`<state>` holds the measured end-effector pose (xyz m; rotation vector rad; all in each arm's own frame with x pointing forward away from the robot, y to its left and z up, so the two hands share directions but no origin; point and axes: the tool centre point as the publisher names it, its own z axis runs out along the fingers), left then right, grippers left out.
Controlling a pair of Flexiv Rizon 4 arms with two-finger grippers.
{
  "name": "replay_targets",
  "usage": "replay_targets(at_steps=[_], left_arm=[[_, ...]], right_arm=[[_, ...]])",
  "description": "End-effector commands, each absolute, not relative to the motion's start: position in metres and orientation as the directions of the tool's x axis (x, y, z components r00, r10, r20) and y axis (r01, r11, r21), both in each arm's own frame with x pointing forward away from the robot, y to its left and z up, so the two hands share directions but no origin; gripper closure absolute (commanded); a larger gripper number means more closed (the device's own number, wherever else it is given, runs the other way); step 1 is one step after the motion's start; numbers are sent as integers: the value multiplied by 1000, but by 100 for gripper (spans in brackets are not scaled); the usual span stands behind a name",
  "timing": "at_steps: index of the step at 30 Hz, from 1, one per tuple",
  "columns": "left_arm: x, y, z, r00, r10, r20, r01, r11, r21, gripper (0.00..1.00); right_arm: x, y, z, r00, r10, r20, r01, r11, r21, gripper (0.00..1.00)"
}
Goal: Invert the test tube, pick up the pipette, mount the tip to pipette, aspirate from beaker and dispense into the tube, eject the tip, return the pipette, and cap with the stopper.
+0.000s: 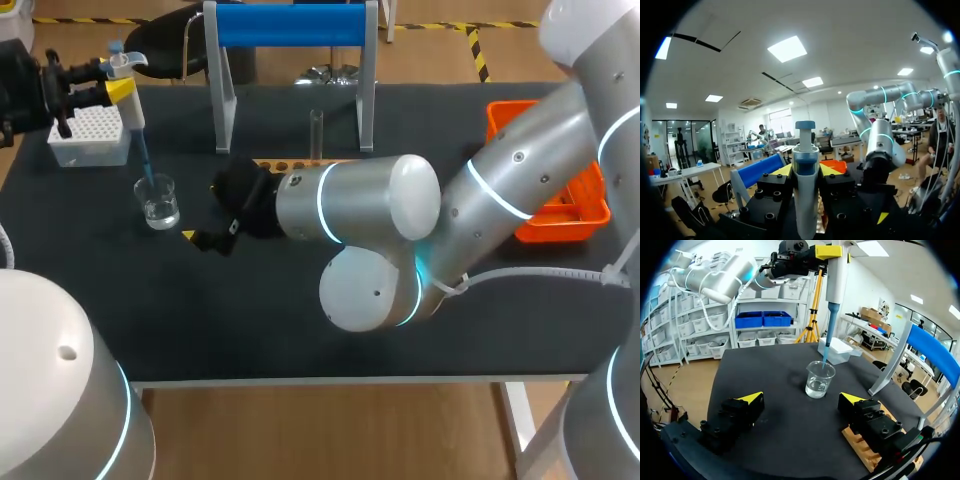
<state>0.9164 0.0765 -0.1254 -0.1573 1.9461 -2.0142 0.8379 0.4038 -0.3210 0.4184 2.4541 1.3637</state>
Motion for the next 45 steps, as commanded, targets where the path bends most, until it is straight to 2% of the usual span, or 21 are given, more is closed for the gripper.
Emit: replay_targets(at_steps=[1, 45], left_arm=[[917, 78, -131, -939, -304, -159, 171, -11, -985, 100], [937, 83, -176, -950, -305, -58, 77, -50, -996, 100]], right_arm=[[838, 404, -322, -912, 393, -119, 106, 505, 857, 0], [838, 404, -322, -912, 393, -119, 106, 505, 857, 0]])
